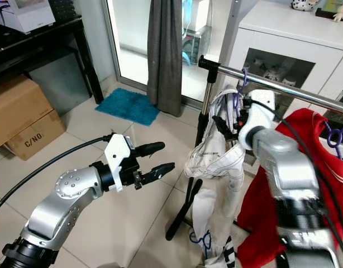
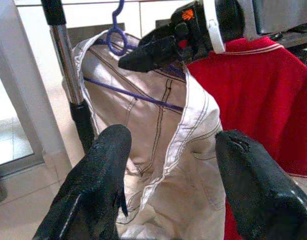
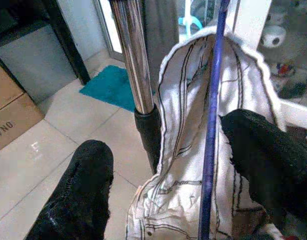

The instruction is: Hang hanger

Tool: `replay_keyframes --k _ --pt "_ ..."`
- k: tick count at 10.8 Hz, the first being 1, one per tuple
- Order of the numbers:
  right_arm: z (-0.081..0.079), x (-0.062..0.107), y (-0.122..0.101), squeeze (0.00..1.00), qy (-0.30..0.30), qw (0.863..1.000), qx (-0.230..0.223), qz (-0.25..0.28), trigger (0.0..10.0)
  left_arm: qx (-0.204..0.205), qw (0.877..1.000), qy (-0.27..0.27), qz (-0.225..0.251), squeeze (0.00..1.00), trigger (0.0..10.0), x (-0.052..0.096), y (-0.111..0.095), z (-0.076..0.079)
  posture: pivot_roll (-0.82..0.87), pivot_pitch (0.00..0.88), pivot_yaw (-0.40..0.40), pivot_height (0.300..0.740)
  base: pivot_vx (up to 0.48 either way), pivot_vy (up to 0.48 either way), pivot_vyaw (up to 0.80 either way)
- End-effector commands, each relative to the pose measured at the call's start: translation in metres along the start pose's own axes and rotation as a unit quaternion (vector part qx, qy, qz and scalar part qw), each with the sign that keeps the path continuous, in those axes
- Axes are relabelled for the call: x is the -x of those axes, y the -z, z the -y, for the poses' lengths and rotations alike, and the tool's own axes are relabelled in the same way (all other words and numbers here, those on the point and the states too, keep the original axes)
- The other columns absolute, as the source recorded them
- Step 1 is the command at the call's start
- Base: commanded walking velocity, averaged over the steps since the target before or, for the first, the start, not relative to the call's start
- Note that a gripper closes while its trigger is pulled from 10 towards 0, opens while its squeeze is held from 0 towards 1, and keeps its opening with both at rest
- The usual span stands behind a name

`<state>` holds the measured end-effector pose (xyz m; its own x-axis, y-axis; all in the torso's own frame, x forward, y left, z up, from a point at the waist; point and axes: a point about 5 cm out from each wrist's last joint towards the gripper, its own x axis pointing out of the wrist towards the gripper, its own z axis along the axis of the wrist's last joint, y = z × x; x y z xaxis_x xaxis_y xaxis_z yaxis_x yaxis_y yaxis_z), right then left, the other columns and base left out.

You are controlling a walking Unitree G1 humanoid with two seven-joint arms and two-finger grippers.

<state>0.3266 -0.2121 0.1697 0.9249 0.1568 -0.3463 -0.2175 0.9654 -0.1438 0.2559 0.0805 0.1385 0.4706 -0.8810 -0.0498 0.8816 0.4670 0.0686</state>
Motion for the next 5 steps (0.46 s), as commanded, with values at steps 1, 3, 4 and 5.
replay_keyframes --k 1,3,4,5 --pt "0.001 -0.005 -0.005 0.00 0.013 1.000 -0.003 0.002 10.0 -0.008 1.000 -0.003 -0.001 0.00 10.0 -0.001 -0.001 -0.002 0.03 0.000 0.008 0.740 0.000 0.000 0.00" --pt "0.005 -0.017 -0.012 0.00 0.050 0.999 -0.009 0.008 10.0 -0.010 1.000 -0.007 0.004 0.00 10.0 -0.001 -0.003 -0.004 0.03 0.000 0.007 0.740 0.000 0.000 0.00" --pt "0.005 -0.019 -0.014 0.00 0.056 0.998 -0.010 0.010 10.0 -0.010 1.000 -0.007 0.005 0.00 10.0 -0.001 -0.003 -0.004 0.03 0.000 0.007 0.740 0.000 0.000 0.00" --pt "0.005 -0.022 -0.017 0.00 0.060 0.998 -0.015 0.014 10.0 -0.010 1.000 -0.008 0.007 0.00 10.0 -0.001 -0.004 -0.003 0.03 0.000 0.007 0.740 0.000 0.000 0.00"
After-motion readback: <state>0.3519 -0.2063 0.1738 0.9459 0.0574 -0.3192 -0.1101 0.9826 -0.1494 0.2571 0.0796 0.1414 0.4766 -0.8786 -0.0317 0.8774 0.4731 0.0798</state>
